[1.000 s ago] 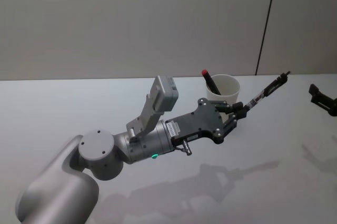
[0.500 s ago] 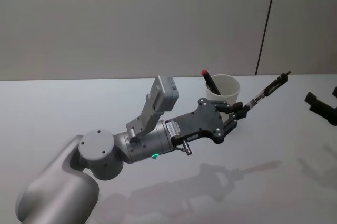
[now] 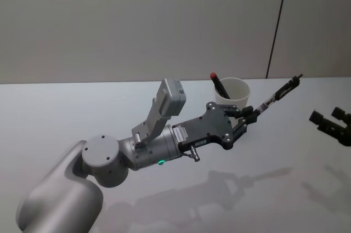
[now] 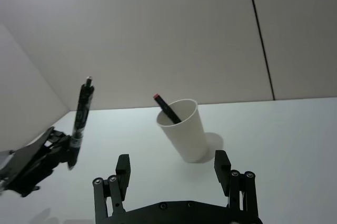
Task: Place the pen into the pen holder.
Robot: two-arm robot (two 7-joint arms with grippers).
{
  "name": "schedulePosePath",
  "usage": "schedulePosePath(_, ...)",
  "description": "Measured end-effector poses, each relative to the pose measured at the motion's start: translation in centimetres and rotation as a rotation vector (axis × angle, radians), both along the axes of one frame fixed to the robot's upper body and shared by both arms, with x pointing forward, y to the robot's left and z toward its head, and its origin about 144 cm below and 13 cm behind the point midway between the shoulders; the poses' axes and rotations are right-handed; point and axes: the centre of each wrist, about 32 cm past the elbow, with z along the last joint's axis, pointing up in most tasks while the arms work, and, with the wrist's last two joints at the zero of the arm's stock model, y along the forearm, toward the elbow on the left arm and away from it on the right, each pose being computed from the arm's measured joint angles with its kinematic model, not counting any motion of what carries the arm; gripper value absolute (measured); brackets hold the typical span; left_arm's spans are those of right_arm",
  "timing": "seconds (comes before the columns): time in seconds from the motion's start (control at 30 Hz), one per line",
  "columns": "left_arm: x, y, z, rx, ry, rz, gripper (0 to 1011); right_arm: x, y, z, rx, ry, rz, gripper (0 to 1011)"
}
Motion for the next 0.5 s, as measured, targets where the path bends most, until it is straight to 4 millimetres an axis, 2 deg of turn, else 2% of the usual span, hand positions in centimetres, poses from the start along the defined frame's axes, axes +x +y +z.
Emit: schedulePosePath(0.5,0.0,0.0,0.0,0.000,0.000,0.000,126,-1.3,0.7,-0.2,0.121,0.020,0.080,1002)
